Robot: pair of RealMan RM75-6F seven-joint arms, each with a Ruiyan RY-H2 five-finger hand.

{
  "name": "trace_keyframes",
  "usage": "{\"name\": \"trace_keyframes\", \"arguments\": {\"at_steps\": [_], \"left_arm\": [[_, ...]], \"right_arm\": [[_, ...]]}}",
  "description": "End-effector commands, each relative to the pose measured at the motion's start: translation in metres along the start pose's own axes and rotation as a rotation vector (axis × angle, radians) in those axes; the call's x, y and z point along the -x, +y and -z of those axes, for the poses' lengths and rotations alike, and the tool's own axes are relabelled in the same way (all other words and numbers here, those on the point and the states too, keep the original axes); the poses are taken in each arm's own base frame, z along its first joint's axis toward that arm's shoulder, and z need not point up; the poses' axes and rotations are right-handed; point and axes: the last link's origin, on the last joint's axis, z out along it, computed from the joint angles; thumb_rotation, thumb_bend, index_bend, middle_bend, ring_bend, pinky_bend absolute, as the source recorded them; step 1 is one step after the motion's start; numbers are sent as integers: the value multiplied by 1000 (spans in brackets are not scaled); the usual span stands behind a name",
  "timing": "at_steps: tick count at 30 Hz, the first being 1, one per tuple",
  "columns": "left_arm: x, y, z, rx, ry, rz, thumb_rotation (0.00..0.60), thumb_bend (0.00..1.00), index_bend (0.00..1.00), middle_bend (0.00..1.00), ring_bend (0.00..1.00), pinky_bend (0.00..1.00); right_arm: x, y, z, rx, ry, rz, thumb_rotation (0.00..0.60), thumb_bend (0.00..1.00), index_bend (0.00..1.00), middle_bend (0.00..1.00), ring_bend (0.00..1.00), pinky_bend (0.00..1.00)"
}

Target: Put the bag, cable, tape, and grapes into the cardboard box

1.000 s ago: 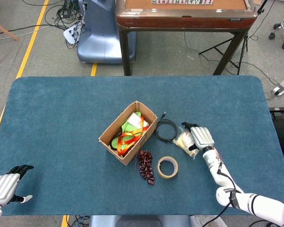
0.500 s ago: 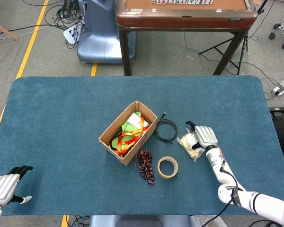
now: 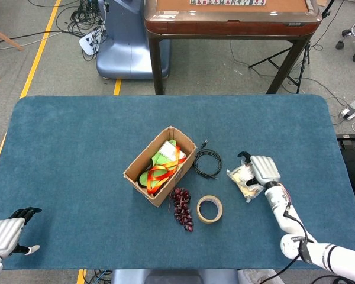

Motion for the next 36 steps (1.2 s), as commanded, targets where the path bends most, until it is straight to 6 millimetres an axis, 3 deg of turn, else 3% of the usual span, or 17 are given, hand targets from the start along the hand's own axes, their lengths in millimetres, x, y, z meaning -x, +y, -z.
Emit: {"name": "trace_keyframes", "arguments": {"at_steps": [1, 10, 21, 27, 36], "left_arm": [[0, 0, 0, 0, 0, -1, 600, 24, 193, 181, 143, 367], [1, 1, 0, 4, -3, -6, 600, 23, 193, 182, 143, 367], [1, 1, 0, 9, -5, -2, 600, 24, 193, 186, 143, 367], [1, 1, 1, 16, -8, -1, 600, 24, 193, 186, 143, 367], [0, 2, 2, 24, -14, 1, 600, 24, 193, 186, 143, 367]], "right_arm": [[-11, -2, 7, -15, 36, 2, 600, 95, 273, 518, 533, 684], [-46, -28, 22, -102, 140, 15, 600, 94, 273, 518, 533, 684], [-87, -85, 28, -232, 259, 47, 600, 95, 280, 519, 533, 684], [-96, -113, 21, -285, 290, 61, 600, 95, 284, 521, 533, 684], [-91, -150, -1, -349, 306, 51, 600, 95, 285, 522, 533, 684]]}}
